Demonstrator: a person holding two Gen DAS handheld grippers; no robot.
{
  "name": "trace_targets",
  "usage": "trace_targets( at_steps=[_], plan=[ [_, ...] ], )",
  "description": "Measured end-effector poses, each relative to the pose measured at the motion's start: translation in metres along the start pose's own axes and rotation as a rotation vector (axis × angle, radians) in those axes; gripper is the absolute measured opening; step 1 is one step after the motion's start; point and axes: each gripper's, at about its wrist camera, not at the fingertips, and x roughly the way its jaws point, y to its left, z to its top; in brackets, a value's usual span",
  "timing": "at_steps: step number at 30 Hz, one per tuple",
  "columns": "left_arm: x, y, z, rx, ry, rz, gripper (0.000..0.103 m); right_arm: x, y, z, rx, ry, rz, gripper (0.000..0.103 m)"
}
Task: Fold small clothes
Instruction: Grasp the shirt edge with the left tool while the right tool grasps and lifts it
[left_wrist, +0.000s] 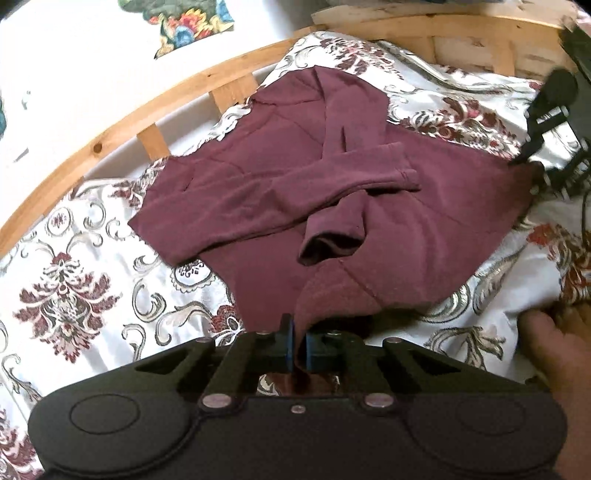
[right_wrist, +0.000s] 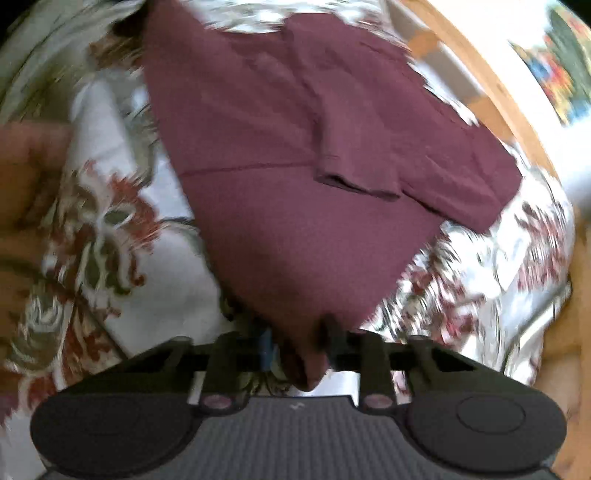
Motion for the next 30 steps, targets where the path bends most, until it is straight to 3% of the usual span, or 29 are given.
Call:
trace_targets(
  at_steps=[2,8,17,23,25,30],
  plan=[
    [-0.006,-0.006,0.000,0.033,-0.017,0.007,0.005,-0.004,-0.015,-0.001,0.109,-0.001,-0.003,0.012],
    [-0.030,-0.017,0.004,0.091,-0.036,0.028,0.004,-0.036,-0.031,-0.003,0.216,-0.068,-0.067,0.009],
    [-0.098,-0.005,0.001,-0.053,0.040,-0.128,0.004,-0.109,-0.013,-0.015,0.336,-0.070,0.065,0.009],
    [-0.133,-0.008,-0.005,-0.149,0.050,-0.211,0.004,-0.161,0.005,-0.028,0.320,-0.054,0.111,0.009],
    [-0.134,-0.007,-0.003,-0.188,0.030,-0.199,0.004,-0.168,0.002,-0.026,0.331,-0.064,0.097,0.009],
    [-0.126,0.005,0.022,-0.205,-0.053,-0.089,0.004,-0.164,-0.027,-0.004,0.310,-0.127,0.015,0.009]
  ],
)
